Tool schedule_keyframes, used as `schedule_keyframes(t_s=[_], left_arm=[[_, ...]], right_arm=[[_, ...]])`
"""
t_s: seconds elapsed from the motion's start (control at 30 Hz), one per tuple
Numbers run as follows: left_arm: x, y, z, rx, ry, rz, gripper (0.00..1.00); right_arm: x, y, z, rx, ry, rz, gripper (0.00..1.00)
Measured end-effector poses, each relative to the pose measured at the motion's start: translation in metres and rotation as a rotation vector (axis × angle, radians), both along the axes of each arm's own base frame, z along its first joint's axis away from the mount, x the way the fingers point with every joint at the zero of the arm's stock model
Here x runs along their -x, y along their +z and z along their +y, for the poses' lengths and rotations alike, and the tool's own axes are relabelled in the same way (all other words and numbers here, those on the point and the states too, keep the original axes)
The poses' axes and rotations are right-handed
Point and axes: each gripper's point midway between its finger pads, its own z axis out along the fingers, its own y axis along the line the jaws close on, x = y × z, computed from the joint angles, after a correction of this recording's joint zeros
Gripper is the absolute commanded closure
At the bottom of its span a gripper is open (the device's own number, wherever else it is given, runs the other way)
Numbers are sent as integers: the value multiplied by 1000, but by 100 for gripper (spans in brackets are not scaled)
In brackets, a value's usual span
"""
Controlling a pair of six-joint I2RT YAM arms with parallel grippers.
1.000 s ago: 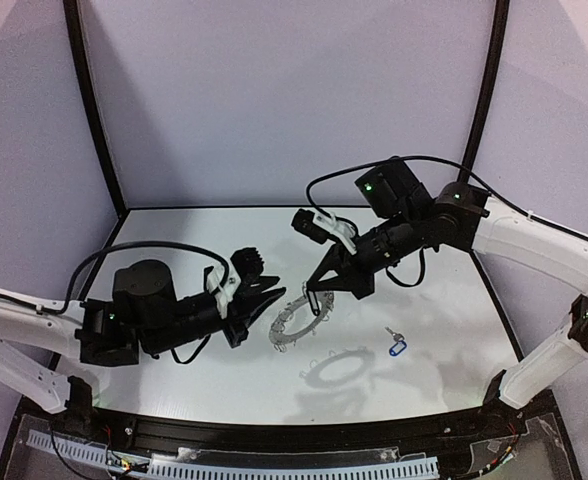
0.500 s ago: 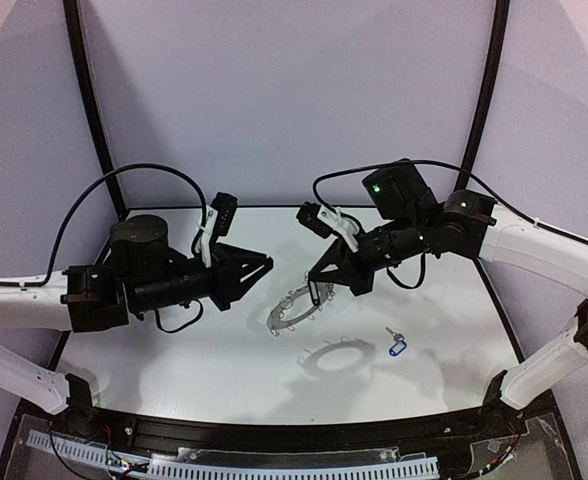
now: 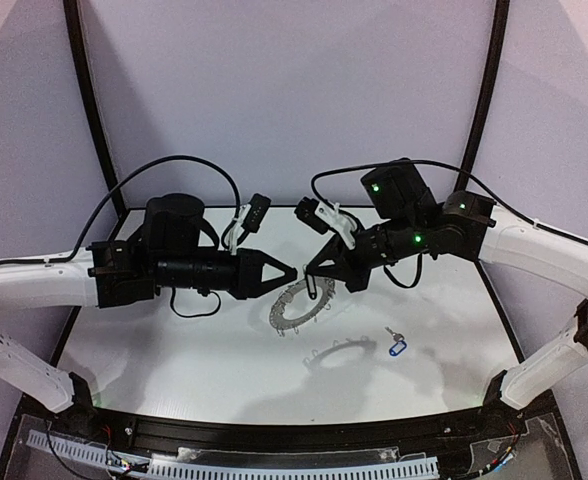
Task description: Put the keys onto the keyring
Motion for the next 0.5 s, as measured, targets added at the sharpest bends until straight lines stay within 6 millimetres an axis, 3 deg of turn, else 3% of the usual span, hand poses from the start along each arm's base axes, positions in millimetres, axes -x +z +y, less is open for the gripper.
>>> schedule_keyframes(t_s=[0.2,0.5], left_arm=[[-3,-16,-6,-13,-22,95,99],[-12,-23,-14,-14,-26,163,99]], right_arm=[[-1,1,2,-2,-6,-14,100],[4,2,4,-1,4,-19,100]])
